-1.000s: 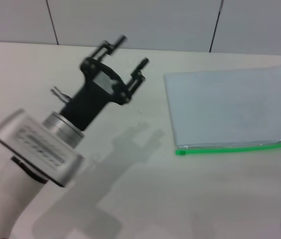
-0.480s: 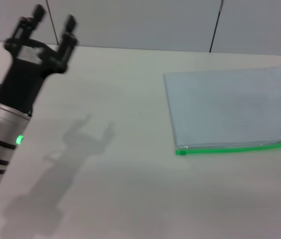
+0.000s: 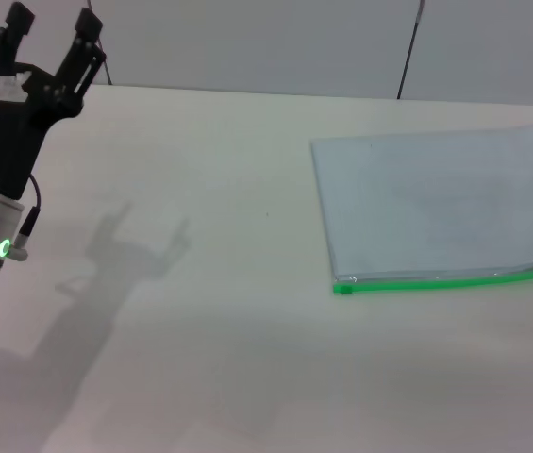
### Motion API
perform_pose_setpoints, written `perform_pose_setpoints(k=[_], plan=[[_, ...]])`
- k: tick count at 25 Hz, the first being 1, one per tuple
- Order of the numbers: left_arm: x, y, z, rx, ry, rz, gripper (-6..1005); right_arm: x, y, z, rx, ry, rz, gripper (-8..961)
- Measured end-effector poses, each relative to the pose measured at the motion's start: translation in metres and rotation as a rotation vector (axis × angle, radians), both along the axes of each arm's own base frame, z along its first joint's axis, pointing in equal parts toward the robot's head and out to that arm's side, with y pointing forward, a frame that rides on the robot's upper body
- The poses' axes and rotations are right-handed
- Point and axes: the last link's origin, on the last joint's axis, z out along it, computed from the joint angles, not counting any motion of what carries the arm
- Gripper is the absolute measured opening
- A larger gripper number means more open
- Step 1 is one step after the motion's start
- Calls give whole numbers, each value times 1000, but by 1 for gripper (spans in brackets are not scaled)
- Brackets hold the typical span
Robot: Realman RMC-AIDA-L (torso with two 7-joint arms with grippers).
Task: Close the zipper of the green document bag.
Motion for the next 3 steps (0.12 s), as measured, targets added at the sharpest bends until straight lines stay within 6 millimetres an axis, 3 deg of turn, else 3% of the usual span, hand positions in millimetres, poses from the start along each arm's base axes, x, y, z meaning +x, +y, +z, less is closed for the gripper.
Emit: perform_pose_setpoints(k=[3], plan=[[-1,5,-2,-9,-4,29,762,0,1,1,7,4,-6,725]])
